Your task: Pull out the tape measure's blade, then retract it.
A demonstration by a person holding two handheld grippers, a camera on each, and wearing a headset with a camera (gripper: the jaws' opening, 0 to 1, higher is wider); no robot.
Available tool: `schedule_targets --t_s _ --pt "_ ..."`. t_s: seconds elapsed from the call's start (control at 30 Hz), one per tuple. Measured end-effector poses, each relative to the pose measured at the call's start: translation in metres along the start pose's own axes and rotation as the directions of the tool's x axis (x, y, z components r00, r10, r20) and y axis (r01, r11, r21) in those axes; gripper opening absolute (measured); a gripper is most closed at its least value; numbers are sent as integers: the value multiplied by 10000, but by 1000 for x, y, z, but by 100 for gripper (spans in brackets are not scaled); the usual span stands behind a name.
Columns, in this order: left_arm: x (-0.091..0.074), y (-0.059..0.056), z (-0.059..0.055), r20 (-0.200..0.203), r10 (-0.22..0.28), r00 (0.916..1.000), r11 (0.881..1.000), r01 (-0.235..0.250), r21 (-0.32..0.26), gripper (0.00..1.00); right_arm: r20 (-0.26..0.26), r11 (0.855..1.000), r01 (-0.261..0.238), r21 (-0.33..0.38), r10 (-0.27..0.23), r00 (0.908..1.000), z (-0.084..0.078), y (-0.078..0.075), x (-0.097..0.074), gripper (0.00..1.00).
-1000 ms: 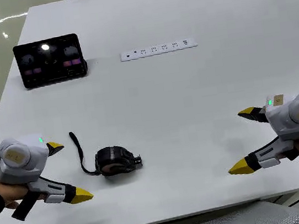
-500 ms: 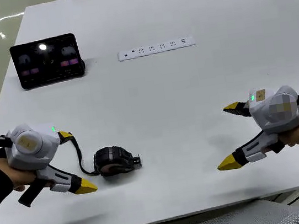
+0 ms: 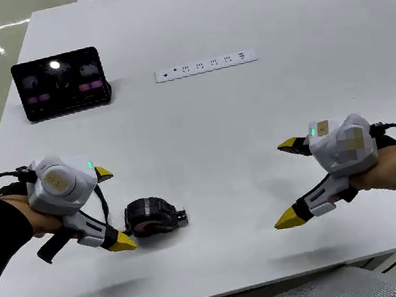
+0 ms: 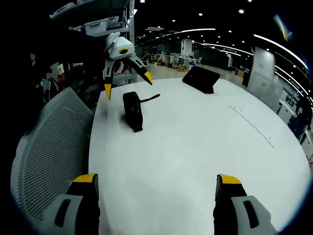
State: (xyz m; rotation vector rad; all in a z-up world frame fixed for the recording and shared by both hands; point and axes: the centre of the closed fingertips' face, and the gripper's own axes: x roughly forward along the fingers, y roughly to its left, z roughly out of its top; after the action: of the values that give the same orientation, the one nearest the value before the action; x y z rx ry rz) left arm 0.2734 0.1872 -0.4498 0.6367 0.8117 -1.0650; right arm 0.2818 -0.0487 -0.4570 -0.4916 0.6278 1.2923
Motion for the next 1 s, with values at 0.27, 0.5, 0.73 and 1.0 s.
schedule_targets --t_s 0.27,0.5,0.73,1.0 --pt "10 -3 5 -317 -128 9994 9996 136 243 85 139 9996 -226 -164 228 9996 11 0 13 99" --pt "20 -8 4 -542 -246 9982 9980 277 565 82 325 9975 -581 -408 594 9977 20 4 30 99" --pt "28 -12 6 -674 -438 9968 9965 484 679 77 269 9937 -930 -631 949 9951 31 10 48 99" --pt "37 -11 11 -871 -701 9937 9906 796 1111 72 221 9904 -1239 -608 1254 9919 40 16 69 99"
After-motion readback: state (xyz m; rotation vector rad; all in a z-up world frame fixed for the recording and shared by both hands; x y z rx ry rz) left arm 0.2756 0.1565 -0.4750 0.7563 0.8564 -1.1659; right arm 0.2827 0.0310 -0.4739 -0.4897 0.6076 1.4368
